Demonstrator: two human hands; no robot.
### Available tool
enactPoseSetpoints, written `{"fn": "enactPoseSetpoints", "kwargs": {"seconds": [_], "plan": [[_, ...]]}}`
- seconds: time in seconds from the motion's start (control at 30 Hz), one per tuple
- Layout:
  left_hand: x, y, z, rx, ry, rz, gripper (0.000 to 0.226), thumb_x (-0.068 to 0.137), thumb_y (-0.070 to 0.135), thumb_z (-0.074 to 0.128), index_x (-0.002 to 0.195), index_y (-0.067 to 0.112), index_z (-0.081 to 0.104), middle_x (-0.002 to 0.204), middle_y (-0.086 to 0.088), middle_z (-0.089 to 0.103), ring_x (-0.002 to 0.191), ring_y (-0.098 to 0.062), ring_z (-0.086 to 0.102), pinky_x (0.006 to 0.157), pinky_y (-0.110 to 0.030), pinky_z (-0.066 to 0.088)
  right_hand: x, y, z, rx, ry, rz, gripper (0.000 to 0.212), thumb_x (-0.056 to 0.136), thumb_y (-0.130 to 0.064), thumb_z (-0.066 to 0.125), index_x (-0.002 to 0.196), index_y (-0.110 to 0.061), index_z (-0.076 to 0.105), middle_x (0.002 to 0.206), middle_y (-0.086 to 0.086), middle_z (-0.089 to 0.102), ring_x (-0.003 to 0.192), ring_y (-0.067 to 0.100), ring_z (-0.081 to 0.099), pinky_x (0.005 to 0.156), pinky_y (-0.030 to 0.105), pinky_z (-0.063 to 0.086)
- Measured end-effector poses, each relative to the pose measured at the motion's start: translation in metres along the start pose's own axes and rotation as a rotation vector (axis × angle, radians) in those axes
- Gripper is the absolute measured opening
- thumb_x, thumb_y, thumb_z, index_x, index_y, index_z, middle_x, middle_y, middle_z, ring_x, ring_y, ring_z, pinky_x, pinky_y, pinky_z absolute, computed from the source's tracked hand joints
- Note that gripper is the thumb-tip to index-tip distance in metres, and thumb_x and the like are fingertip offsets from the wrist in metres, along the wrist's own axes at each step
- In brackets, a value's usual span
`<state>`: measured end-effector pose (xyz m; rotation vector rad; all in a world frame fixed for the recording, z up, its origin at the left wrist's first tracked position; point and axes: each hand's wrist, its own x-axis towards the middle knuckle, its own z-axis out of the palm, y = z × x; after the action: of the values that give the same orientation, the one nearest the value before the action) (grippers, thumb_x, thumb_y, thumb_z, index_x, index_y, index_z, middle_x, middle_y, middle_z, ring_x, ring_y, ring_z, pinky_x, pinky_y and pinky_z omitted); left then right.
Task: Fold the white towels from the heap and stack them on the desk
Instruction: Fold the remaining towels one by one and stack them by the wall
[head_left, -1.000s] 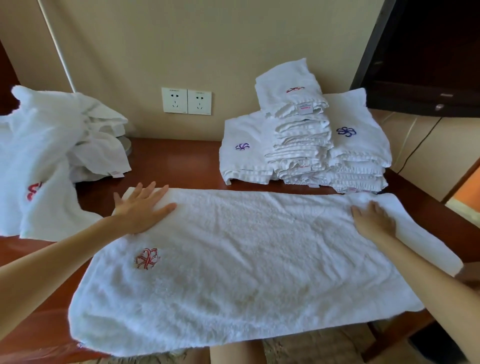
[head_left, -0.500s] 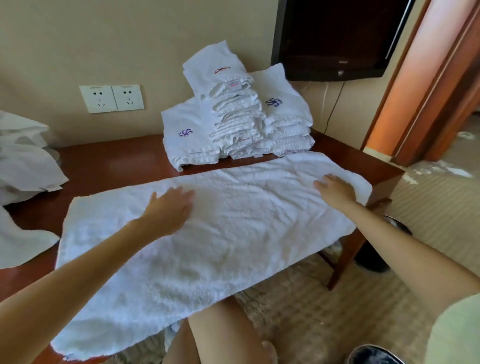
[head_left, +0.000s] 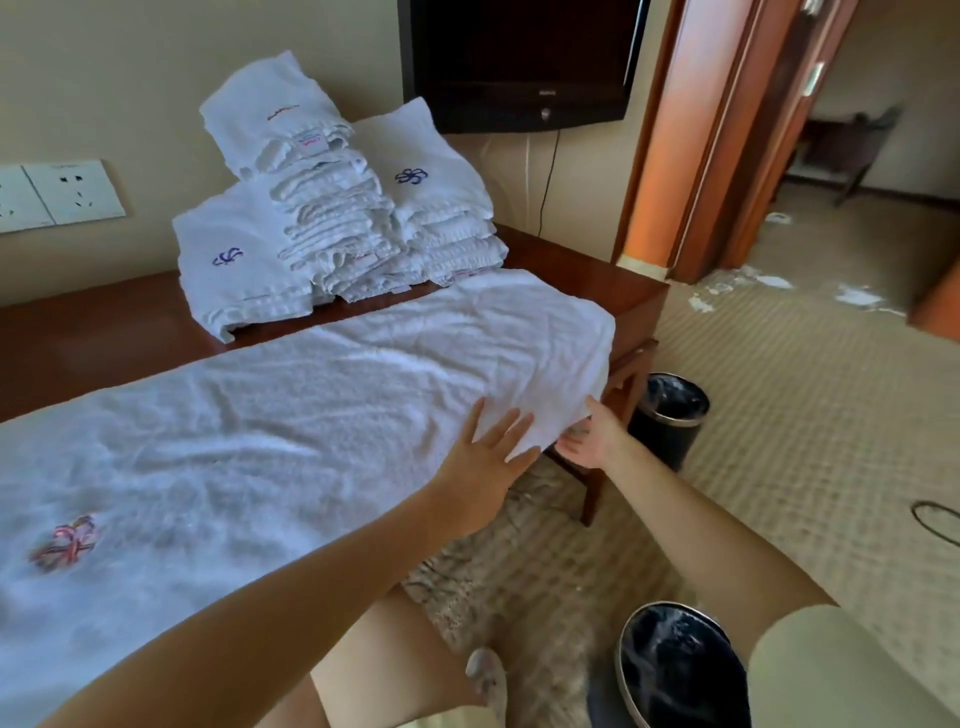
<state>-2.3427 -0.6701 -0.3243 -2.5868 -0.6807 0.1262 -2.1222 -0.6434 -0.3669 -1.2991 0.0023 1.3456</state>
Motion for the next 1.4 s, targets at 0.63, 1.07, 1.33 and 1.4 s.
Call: {"fn": "enactPoseSetpoints", "kwargs": {"seconds": [0.63,1.07,1.33,1.4], "plan": [[0.026,0.055,0.048,-0.259,0.019,-0.089,0.123,0.079,0.011,0.069,0.144,0.025,-0.034,0.157,-0.011,-0.025,0.142,-0.027,-0.024,0.113,-0.048,-0.014,-0.004,-0.007,-0.037,0.225,-0.18,-0.114,0.037,0.098,-0.031,0.051,0.126,-0.007,0.053,0.109,0.014,0.066,0.1,0.03,0.062,0.1,0.041,0.046],[0.015,-0.026,-0.066,-0.95,-0.022,-0.383,0.044,0.084,-0.001,0.04,0.118,0.017,0.063,0.102,-0.005,0.066,0.087,-0.021,0.059,0.07,-0.025,0.046,-0.031,-0.101,0.004,0.007,0.103,-0.345,0.025,0.103,-0.028,0.043,0.088,-0.011,0.054,0.073,0.001,0.056,0.06,0.011,0.049,0.058,0.023,0.047],[0.022,-0.132,-0.076,-1.478,-0.056,-0.647,0.025,0.091,0.0,0.048,0.099,0.005,0.071,0.089,-0.014,0.069,0.07,-0.021,0.063,0.056,-0.016,0.046,-0.036,-0.16,0.094,-0.387,0.164,-0.463,0.009,0.1,-0.012,0.043,0.095,-0.018,0.048,0.061,0.003,0.039,0.049,0.011,0.034,0.049,0.019,0.035],[0.027,-0.15,-0.071,-1.64,-0.049,-0.705,0.027,0.091,-0.003,0.046,0.098,0.008,0.07,0.084,-0.011,0.071,0.064,-0.018,0.066,0.057,-0.02,0.05,-0.029,-0.164,0.114,-0.458,0.158,-0.452,0.029,0.099,-0.009,0.041,0.122,-0.027,0.042,0.063,0.003,0.043,0.049,0.011,0.036,0.049,0.019,0.035]]}}
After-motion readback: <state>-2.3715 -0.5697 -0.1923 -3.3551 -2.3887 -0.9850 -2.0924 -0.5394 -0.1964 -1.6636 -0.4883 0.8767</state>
